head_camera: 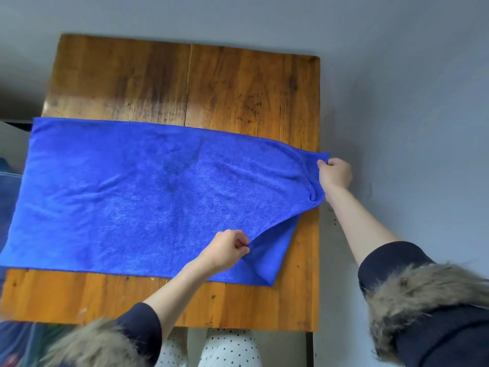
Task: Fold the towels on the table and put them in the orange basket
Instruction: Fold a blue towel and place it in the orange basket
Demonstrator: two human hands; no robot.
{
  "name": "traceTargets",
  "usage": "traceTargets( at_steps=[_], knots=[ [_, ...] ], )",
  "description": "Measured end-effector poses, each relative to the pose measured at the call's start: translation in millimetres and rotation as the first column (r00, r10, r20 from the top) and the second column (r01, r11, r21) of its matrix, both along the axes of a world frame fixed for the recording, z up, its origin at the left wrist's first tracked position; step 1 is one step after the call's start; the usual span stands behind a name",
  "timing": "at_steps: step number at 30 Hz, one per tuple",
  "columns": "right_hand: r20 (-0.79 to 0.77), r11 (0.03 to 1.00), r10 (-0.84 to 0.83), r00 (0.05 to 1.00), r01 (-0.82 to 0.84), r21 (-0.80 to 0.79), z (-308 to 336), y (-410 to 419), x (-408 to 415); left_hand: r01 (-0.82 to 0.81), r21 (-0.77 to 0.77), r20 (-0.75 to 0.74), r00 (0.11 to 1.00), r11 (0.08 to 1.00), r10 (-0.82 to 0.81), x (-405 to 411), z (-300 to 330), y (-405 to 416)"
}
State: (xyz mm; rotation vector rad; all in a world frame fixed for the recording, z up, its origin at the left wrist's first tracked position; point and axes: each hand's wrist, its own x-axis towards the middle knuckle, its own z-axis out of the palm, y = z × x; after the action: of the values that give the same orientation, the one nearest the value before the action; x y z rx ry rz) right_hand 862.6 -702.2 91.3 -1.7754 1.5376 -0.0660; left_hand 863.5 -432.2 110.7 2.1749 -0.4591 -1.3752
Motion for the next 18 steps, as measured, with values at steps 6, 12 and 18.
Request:
traceTargets(
  at_steps=[6,12,18],
  knots=[
    [0.088,0.972,0.188,0.978,-0.173,-0.161,51.8,28.7,15.6,-0.153,-0.039,-0.015,0.988,0.987,0.152,14.9,19.2,30.8],
    [0.223,0.951,0.304,0.926,-0.281,-0.129,99.1,98.6,49.0,-0.347,-0.115,-0.090,0.937,0.931,0.339,39.2,44.7,92.2],
    [0.303,0.899,0.437,0.847,-0.403,-0.170,127.9,191.3,94.2,-0.454,-0.212,-0.142,0.891,0.866,0.432,71.7,68.4,181.3]
  ],
)
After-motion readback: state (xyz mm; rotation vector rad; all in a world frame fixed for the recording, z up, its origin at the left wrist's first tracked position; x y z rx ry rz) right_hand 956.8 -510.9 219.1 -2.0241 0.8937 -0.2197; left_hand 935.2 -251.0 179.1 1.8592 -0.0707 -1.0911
